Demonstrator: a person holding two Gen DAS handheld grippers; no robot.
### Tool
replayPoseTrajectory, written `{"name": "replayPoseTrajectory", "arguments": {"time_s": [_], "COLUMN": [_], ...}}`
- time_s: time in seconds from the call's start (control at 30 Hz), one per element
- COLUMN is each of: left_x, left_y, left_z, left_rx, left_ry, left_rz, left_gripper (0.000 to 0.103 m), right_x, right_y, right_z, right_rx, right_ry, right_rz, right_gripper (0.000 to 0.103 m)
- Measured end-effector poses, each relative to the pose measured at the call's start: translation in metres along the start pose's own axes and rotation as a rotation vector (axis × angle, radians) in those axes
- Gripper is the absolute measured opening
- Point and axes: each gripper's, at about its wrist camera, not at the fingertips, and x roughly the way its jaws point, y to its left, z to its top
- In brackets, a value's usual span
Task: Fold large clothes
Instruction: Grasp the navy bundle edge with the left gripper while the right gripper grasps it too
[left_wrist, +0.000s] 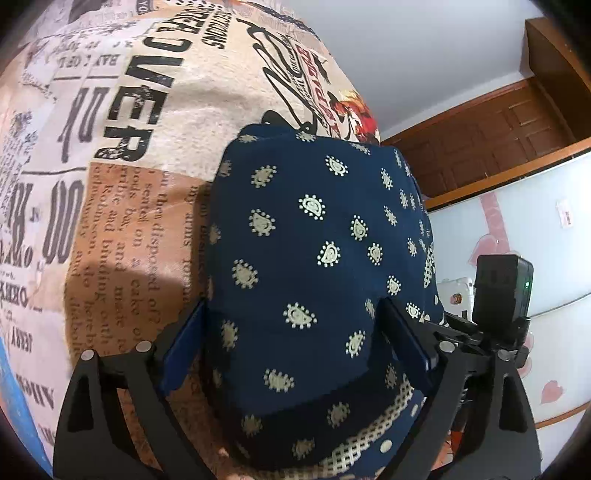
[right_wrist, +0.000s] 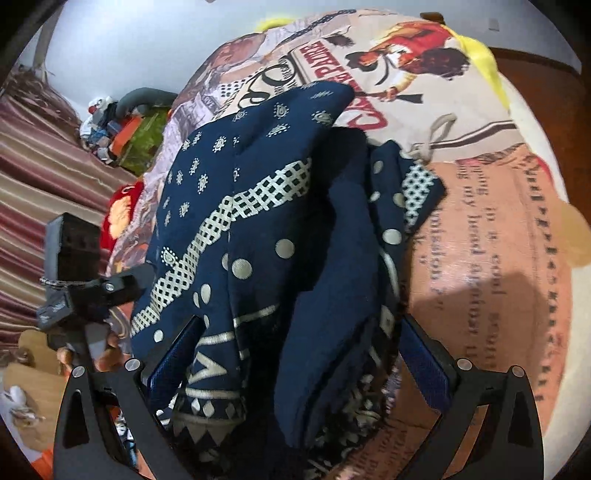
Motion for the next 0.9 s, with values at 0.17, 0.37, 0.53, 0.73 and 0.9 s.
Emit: {"name": "replayPoseTrajectory", "arguments": {"time_s": [0.17, 0.37, 0.53, 0.73, 0.9], "left_x": [0.01, 0.029, 0.025, 0.014, -0.005], "left_y": [0.004, 0.021, 0.002, -0.022, -0.035], "left_z": [0.004, 0.009, 0.008, 0.005, 0.001], "left_rx": [-0.03, -0.131, -0.068, -0.001, 0.067], "left_ry": [0.012, 0.076, 0.054, 0.007, -0.03], "left_rz": [-0.029, -0.135, -0.056, 0.017, 0.058], "left_gripper": [0.095, 0.094, 0.088, 0.081, 0.074], "right_x": [0.015, 0.019, 0.013, 0.003, -0.002], "right_y": [0.007, 0.01, 0.005, 0.017, 0.027], "right_z": [0.005, 0.006, 0.005, 0.003, 0.0], "right_rx": [-0.014, -0.024, -0.011, -0.056, -0.072], "right_ry": [0.01, -0.005, -0.016, -0.043, -0.051], "right_rz": [0.041, 0.048, 0.069, 0.049, 0.048], "right_gripper": [0.103, 0.093, 0.073, 0.048, 0.04]}}
